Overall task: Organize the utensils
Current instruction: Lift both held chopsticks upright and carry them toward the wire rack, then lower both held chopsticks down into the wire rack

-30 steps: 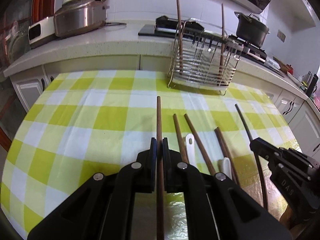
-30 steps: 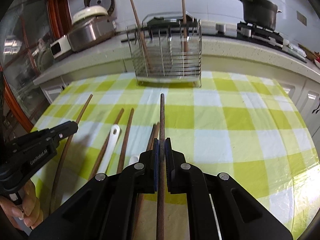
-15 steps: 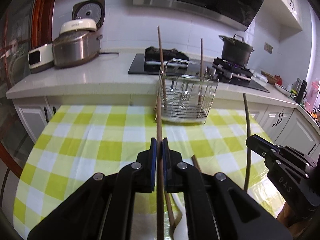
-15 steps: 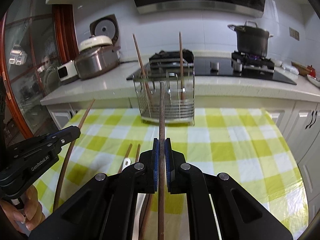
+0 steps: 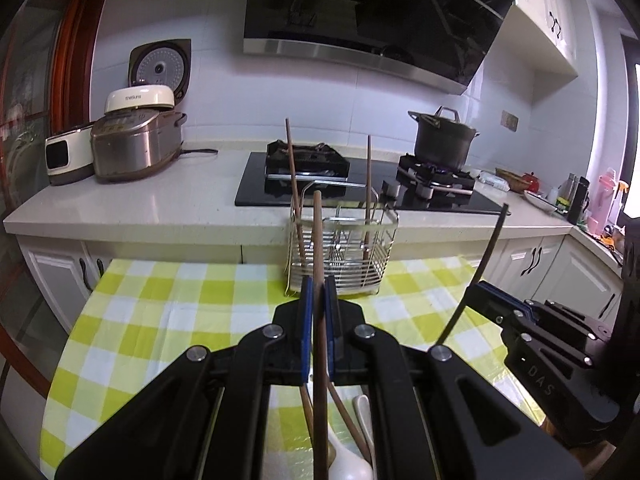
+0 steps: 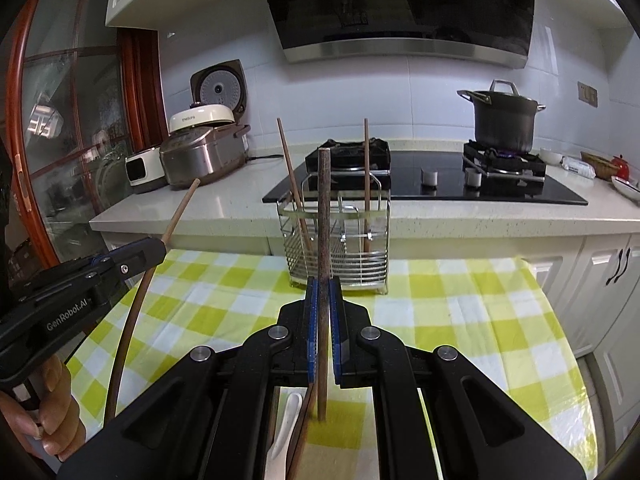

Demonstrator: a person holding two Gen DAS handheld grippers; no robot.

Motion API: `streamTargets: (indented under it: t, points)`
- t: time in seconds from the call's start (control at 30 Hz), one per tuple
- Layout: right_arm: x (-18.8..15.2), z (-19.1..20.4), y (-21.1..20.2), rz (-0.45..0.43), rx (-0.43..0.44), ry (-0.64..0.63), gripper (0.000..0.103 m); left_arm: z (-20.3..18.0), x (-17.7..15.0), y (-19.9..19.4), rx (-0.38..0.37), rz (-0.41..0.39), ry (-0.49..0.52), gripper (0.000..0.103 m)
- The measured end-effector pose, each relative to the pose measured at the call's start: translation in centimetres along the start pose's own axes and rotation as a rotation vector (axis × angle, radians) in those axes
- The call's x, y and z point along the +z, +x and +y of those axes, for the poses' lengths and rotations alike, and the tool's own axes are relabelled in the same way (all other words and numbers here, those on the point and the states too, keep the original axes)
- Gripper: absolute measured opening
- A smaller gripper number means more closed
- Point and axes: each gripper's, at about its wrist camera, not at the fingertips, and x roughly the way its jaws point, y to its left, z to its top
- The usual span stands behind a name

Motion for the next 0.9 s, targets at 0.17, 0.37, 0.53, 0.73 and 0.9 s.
streamTargets:
  t: [0.17,0.37,0.53,0.73,0.9]
  points:
    - [0.6,0.1,-0.5,-0.019,0.006,-0.003,0.007,-0.1,0.7,-0.7,-0.027,-0.017,-0.006,0.006]
    - [0.7,-0.1,-1.0,-0.029,0.009,-0.002,0.007,-0.5,0.1,-0.1,-0.038,0.005,-0.014,0.006]
    - [0.6,-0.1,-1.0,-0.025,0.009,-0.001,0.007,-1.0,-0.2,0.3,-0.039,0.009,0.006,0.006]
    - [1.2,0.0,-0.8,-0.021,0.014,-0.016,0.007,-1.6,0.3,1.4,-0.026,0.014,0.046,0.005]
    - [1.7,0.0,-0.6,-0.025,0.013,-0.032,0.007,-1.9,0.8,1.9,-0.025,0.017,0.07,0.005]
